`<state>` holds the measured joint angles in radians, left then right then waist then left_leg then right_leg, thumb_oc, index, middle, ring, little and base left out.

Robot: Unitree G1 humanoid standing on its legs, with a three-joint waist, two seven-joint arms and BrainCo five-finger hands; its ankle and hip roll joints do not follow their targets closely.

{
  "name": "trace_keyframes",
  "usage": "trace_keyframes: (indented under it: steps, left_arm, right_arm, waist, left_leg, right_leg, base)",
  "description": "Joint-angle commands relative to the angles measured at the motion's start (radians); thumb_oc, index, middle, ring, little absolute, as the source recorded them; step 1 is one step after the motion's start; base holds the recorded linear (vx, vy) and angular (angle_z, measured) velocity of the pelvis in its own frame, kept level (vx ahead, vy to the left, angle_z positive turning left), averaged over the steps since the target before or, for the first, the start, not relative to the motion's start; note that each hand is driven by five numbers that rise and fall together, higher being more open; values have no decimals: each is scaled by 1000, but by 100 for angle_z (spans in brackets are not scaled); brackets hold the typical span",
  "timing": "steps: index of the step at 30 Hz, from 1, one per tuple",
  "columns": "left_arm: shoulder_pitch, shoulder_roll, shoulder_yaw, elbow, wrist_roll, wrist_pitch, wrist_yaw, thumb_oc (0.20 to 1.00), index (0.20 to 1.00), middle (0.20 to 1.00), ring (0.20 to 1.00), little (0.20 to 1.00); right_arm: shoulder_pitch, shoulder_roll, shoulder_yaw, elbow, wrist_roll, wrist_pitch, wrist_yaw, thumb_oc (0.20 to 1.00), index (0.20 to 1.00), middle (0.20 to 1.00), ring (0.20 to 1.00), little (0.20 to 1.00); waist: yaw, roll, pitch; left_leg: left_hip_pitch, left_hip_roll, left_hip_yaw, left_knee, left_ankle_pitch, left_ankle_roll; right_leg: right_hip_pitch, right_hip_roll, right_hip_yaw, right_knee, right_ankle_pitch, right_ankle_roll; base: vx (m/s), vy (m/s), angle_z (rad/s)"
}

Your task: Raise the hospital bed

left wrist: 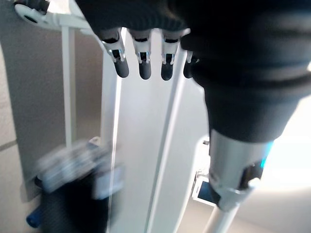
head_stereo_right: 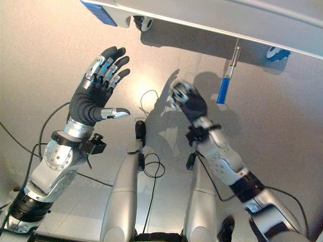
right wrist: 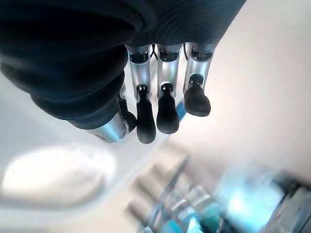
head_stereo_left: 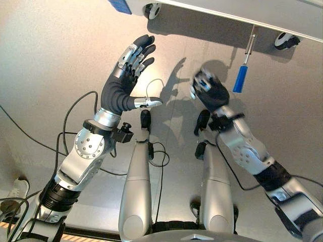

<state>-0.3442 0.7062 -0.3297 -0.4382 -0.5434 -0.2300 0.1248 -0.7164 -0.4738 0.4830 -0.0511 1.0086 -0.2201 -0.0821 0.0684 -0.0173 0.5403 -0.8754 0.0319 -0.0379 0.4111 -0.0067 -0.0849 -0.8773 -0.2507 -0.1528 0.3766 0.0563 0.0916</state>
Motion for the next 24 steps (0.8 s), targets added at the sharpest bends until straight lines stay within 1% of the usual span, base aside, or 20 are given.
trace_keyframes:
  steps: [1, 6, 7, 9, 10, 12, 13, 15, 16, 17, 18, 19, 20, 21, 22, 23, 24]
  left_arm:
    - [-5, -9, -12, -96, 0, -60, 5, 1000, 1000, 1000, 1000, 1000]
    - [-19, -22, -23, -98, -3, -65, 14, 1000, 1000, 1000, 1000, 1000]
    - [-20, -24, -23, -101, -6, -68, 19, 1000, 1000, 1000, 1000, 1000]
    - [-19, -26, -21, -104, -12, -69, 19, 1000, 1000, 1000, 1000, 1000]
    - [-18, -27, -27, -102, -15, -73, 23, 1000, 1000, 1000, 1000, 1000]
    - [-18, -27, -29, -100, -17, -73, 24, 1000, 1000, 1000, 1000, 1000]
    - [-20, -24, -30, -98, -17, -75, 24, 1000, 1000, 1000, 1000, 1000]
    - [-22, -24, -37, -97, -18, -74, 25, 1000, 1000, 1000, 1000, 1000]
    - [-28, -22, -43, -89, -17, -71, 23, 1000, 1000, 1000, 1000, 1000]
    - [-28, -22, -43, -88, -16, -72, 23, 1000, 1000, 1000, 1000, 1000]
    - [-36, -25, -40, -80, -15, -70, 22, 1000, 1000, 1000, 1000, 1000]
    - [-27, -32, -58, -36, -5, -65, 26, 1000, 1000, 1000, 1000, 1000]
    - [-31, -32, -60, -33, -5, -67, 26, 1000, 1000, 1000, 1000, 1000]
    - [-28, -31, -68, 7, 12, -65, 27, 1000, 1000, 1000, 1000, 1000]
    - [-34, -31, -76, 50, 16, -66, 23, 1000, 1000, 1000, 1000, 1000]
    - [-34, -42, -93, 132, 31, -68, 25, 1000, 1000, 1000, 1000, 1000]
    - [-36, -51, -107, 202, 63, -66, 36, 1000, 1000, 1000, 1000, 1000]
  right_arm:
    - [-71, 7, 7, 28, -55, -20, -34, 200, 200, 200, 200, 200]
    - [-144, 50, 32, 148, -99, -9, -66, 200, 200, 200, 200, 200]
    - [-175, 67, 33, 196, -105, -7, -76, 200, 200, 200, 200, 200]
    - [-197, 72, 33, 220, -109, -7, -81, 200, 200, 200, 200, 200]
    - [-226, 89, 28, 273, -107, -7, -92, 200, 200, 200, 200, 200]
    - [-241, 99, 25, 306, -103, -7, -92, 200, 200, 200, 200, 200]
    - [-254, 101, 34, 362, -112, 5, -102, 200, 200, 200, 200, 200]
    - [-257, 108, 39, 389, -116, 11, -109, 200, 200, 200, 200, 200]
    - [-255, 117, 48, 422, -123, 25, -102, 699, 699, 699, 699, 699]
    - [-255, 118, 48, 423, -123, 25, -102, 1000, 1000, 1000, 1000, 1000]
    - [-254, 115, 54, 446, -139, 38, -95, 1000, 1000, 1000, 1000, 1000]
    - [-222, 122, 67, 503, -161, 56, -85, 1000, 1000, 1000, 1000, 1000]
    - [-224, 122, 66, 506, -161, 55, -84, 1000, 1000, 1000, 1000, 1000]
    - [-208, 119, 78, 562, -217, 74, -77, 1000, 1000, 1000, 1000, 1000]
    - [-206, 111, 92, 607, -281, 96, -72, 1000, 1000, 1000, 1000, 1000]
    - [-190, 104, 118, 650, -376, 118, -64, 1000, 1000, 1000, 1000, 1000]
    - [-168, 98, 134, 676, -448, 125, -68, 1000, 1000, 1000, 1000, 1000]
  waist:
    - [29, 32, -20]
    - [40, 43, -20]
    - [46, 49, -20]
    - [48, 51, -20]
    - [53, 55, -20]
    - [54, 55, -20]
    - [55, 54, -20]
    - [53, 54, -20]
    - [51, 52, -20]
    - [51, 52, -20]
    - [50, 53, -20]
    - [47, 48, -20]
    - [47, 48, -20]
    - [46, 49, -20]
    - [45, 52, -20]
    - [42, 52, -20]
    - [39, 51, -20]
  left_leg:
    - [2, -65, 5, -92, 23, 26]
    - [-14, -68, 11, -92, 23, 25]
    - [-21, -69, 12, -91, 23, 26]
    - [-28, -69, 12, -89, 23, 26]
    - [-31, -70, 14, -91, 24, 25]
    - [-32, -71, 15, -89, 23, 26]
    - [-30, -71, 16, -90, 23, 27]
    - [-26, -71, 17, -91, 23, 27]
    - [-19, -71, 18, -94, 24, 27]
    - [-19, -71, 19, -95, 24, 27]
    - [-39, -69, 23, -105, 59, 33]
    - [5, -70, 23, -99, 25, 28]
    - [4, -70, 23, -102, 29, 28]
    - [24, -71, 24, -108, 29, 28]
    - [18, -69, 29, -120, 63, 33]
    - [42, -67, 31, -130, 67, 33]
    - [66, -66, 31, -138, 68, 33]
  right_leg:
    - [108, -3, -2, 36, -129, 39]
    - [90, -12, 4, 36, -127, 41]
    - [83, -15, 6, 37, -126, 41]
    - [76, -17, 7, 38, -125, 42]
    - [73, -19, 5, 37, -123, 42]
    - [72, -19, 6, 37, -122, 42]
    - [76, -19, 9, 32, -120, 43]
    - [78, -19, 10, 31, -119, 43]
    - [81, -17, 12, 29, -116, 43]
    - [82, -17, 13, 29, -116, 43]
    - [63, -17, 3, 15, -84, 36]
    - [100, -17, 13, 25, -112, 43]
    - [100, -16, 13, 22, -109, 43]
    - [118, -15, 15, 19, -109, 44]
    - [110, -15, 5, 7, -79, 38]
    - [133, -15, 4, 1, -75, 40]
    - [152, -14, 4, -2, -74, 42]
  base:
    - [2, 37, 14]
    - [9, 31, 8]
    - [12, 26, 4]
    - [0, 0, 0]
    - [0, 0, 0]
    - [0, 0, 0]
    - [0, 0, 0]
    - [0, 0, 0]
    - [0, 0, 0]
    - [-63, 34, -1]
    - [0, 0, 0]
    - [-8, 5, -4]
    - [55, -24, -3]
    - [-77, 36, -3]
    - [-78, 36, -3]
    - [-79, 32, -4]
    - [-13, -3, -8]
